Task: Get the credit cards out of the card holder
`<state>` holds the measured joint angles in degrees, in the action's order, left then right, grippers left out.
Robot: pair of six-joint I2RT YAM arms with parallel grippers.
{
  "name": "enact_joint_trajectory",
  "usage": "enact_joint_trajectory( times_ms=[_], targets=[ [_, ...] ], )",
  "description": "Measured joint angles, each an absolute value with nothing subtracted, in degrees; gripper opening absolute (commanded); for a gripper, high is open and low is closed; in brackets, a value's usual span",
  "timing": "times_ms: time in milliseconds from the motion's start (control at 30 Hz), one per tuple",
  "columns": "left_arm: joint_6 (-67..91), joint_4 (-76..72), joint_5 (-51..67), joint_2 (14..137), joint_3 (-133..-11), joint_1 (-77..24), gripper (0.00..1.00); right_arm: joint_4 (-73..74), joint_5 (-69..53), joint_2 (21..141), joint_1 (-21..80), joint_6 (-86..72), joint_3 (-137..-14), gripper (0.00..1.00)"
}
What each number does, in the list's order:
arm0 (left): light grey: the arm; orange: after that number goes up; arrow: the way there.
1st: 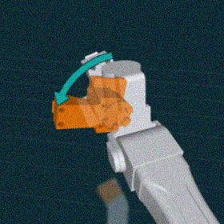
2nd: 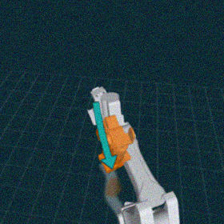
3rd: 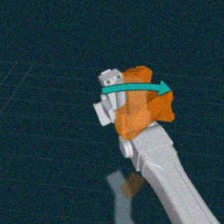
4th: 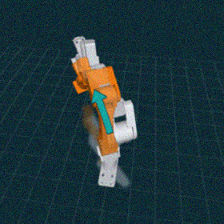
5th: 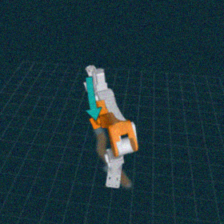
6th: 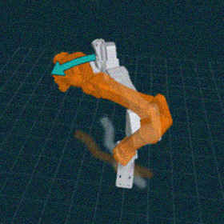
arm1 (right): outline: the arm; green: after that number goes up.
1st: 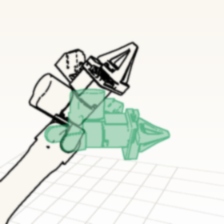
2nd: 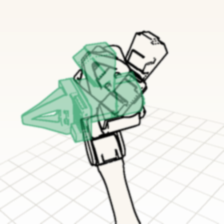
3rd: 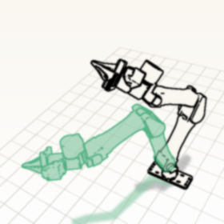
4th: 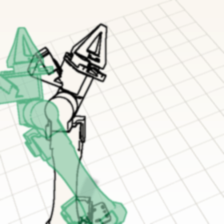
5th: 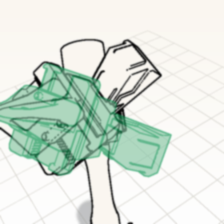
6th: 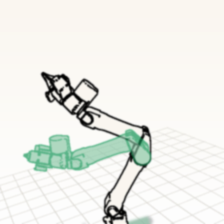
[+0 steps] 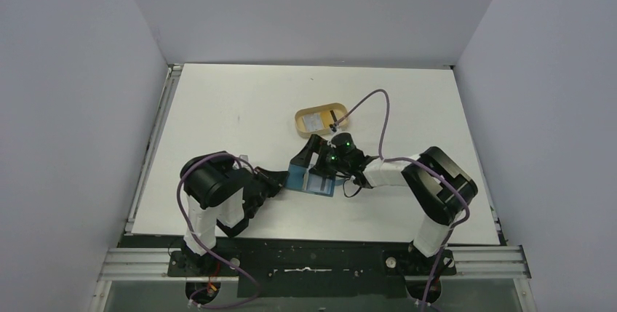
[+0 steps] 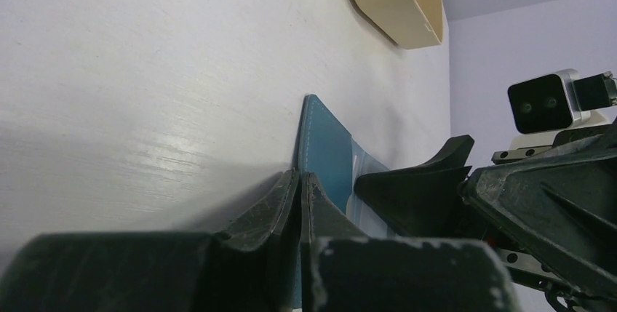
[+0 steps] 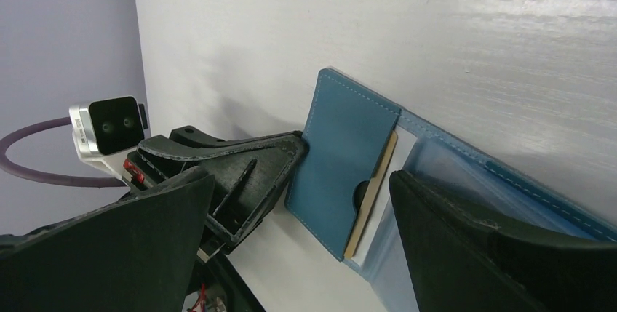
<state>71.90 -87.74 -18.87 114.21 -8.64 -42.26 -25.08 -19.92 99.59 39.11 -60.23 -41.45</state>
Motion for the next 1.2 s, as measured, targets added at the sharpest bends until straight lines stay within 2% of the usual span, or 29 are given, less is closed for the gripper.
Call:
enact_joint_trajectory(
  times_ms=[367, 633, 1200],
  targets=[
    [74.19, -89.43, -20.1, 115.42, -8.12, -42.17, 0.0, -18.9, -16.97, 101.34, 42.83, -60.03, -46.11, 1.0],
    [74.85, -89.49, -20.8, 115.72, -8.01, -42.5, 0.0, -7.73, -15.77, 98.74, 44.53, -61.34, -47.97, 1.0],
    [82.89, -89.45, -23.42, 116.22, -7.38, -42.65, 0.0, -5.13, -9.74, 100.55, 47.03, -71.96, -50.68, 1.0]
  ],
)
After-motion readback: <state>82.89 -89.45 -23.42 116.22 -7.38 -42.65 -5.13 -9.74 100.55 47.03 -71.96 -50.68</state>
